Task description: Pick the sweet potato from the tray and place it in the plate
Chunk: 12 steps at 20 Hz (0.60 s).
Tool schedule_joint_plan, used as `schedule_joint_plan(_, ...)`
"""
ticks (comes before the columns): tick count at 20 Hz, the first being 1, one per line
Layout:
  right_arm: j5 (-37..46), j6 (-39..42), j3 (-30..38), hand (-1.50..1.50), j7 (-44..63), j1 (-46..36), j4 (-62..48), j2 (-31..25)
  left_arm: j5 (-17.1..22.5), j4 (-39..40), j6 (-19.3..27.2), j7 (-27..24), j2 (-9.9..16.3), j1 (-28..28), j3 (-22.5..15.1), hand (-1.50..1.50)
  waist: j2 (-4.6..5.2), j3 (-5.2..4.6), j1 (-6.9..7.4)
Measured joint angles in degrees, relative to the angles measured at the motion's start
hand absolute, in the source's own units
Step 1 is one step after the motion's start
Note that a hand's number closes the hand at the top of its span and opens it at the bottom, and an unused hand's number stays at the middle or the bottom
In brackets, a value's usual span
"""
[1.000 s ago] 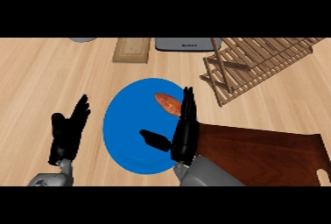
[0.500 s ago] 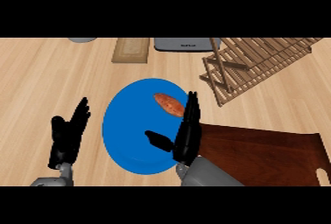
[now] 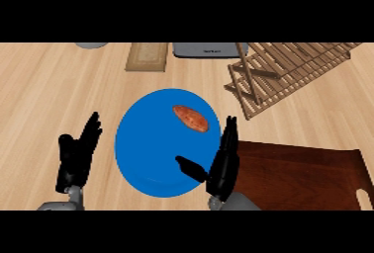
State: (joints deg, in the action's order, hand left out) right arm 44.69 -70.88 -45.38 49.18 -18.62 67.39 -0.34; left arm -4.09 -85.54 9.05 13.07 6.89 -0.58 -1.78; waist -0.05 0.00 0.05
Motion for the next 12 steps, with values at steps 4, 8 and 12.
schedule_joint_plan(4, 1.0, 0.2, 1.9, -1.50, -2.9, 4.7, 2.3, -0.4, -0.3, -0.2, -0.3, 0.1, -0.4, 0.1, 0.2, 0.00, 0.01, -0.01, -0.04)
schedule_joint_plan(8, 3.0, 1.0, 4.1, -1.50, -5.4, 9.7, 6.9, -0.9, -0.2, -0.5, -1.1, 1.3, 0.1, -1.0, 1.2, 0.00, 0.00, 0.00, -0.13)
schedule_joint_plan(12, 2.1, 0.6, 5.2, -1.50, -8.8, 13.6, 9.2, -2.3, -1.0, 0.0, -0.6, 0.7, -1.1, -1.3, 0.8, 0.00, 0.02, 0.01, -0.11)
